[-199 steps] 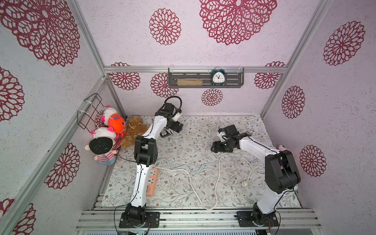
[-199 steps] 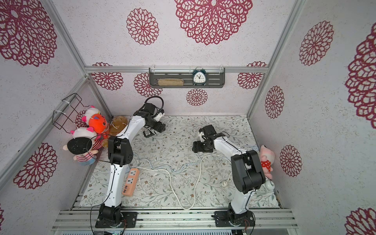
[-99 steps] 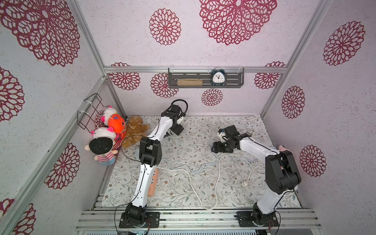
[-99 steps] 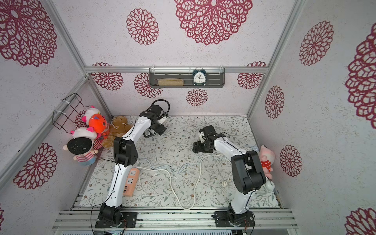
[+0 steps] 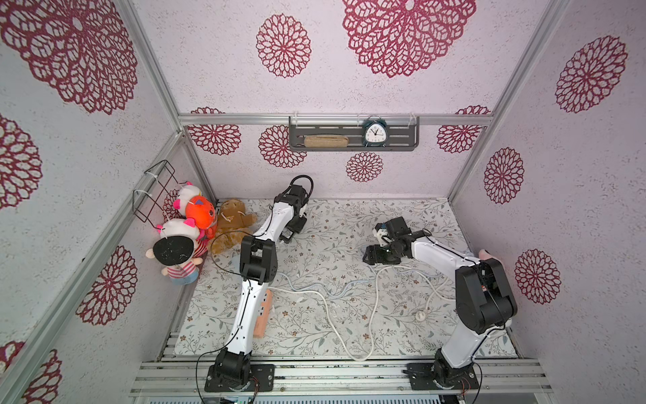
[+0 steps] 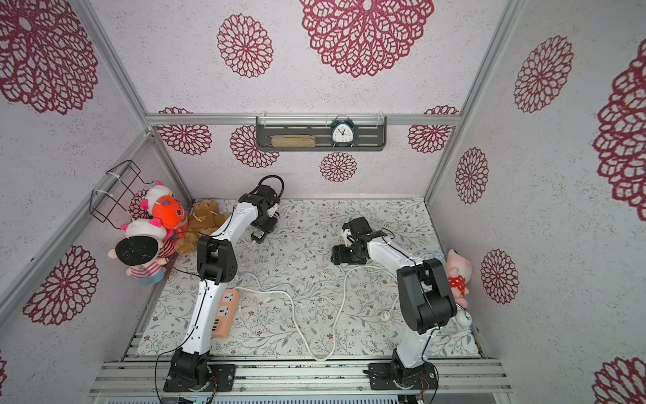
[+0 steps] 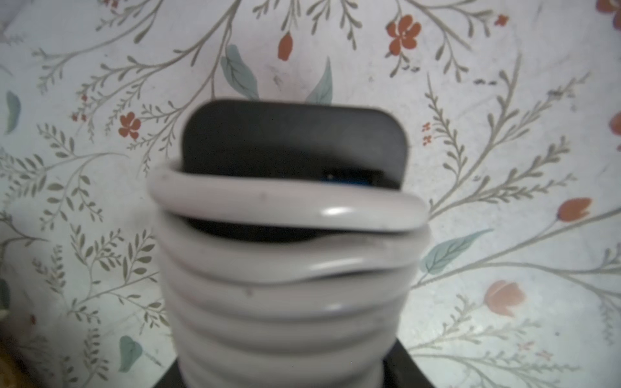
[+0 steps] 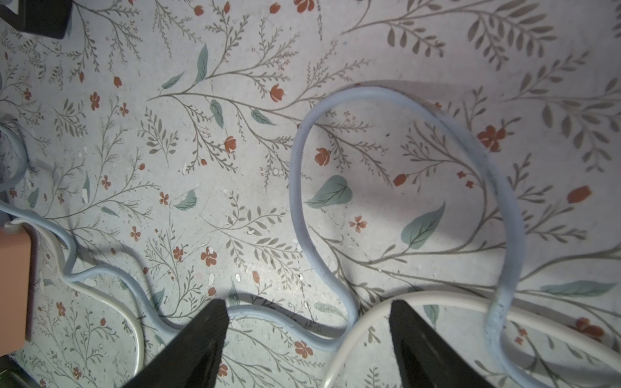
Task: Unwrap the cord wrapped around the power strip
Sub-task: Move the power strip to the center of the board, then pick up the power strip from the center of the board.
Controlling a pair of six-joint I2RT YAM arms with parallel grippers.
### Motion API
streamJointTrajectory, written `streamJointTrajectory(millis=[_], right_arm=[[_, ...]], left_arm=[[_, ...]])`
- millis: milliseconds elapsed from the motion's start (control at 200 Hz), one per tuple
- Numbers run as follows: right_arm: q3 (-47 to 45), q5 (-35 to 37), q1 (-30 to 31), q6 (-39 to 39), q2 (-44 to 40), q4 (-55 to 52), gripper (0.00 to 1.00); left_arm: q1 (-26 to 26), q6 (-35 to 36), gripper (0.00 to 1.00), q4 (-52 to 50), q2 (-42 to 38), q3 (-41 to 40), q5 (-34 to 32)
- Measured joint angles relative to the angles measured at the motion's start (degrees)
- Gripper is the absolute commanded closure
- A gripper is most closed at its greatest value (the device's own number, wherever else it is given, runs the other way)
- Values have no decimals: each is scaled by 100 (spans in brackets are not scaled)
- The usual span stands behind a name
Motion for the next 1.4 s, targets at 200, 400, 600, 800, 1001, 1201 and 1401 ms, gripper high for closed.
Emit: streamJointTrajectory(millis=[200,400,600,800,1001,1201,1401], right_arm=[[0,-52,2,33,0,72,21],[0,-118,15,90,4,120,21],[-2,-192,26,146,31,107,21],[-61,-192,26,149,31,120,20],[-129,-190,26,146,31,116,20],[-170,-190,28,146,31,138,20],[-214,-192,111,146,31,199,20]], left_arm=[[219,-1628,25,-461,-313,-328,743],[251,-2614,3,-199,-1506,-1982,1244],[20,-2813,3,-101,-1716,-1582,1200],[90,-2660,3,-186,-1314,-866,461],[173,-2564,3,-162,-868,-863,39],[175,-2546,13,-26,-673,-863,92],[212,-2691,36,125,-595,-861,284]])
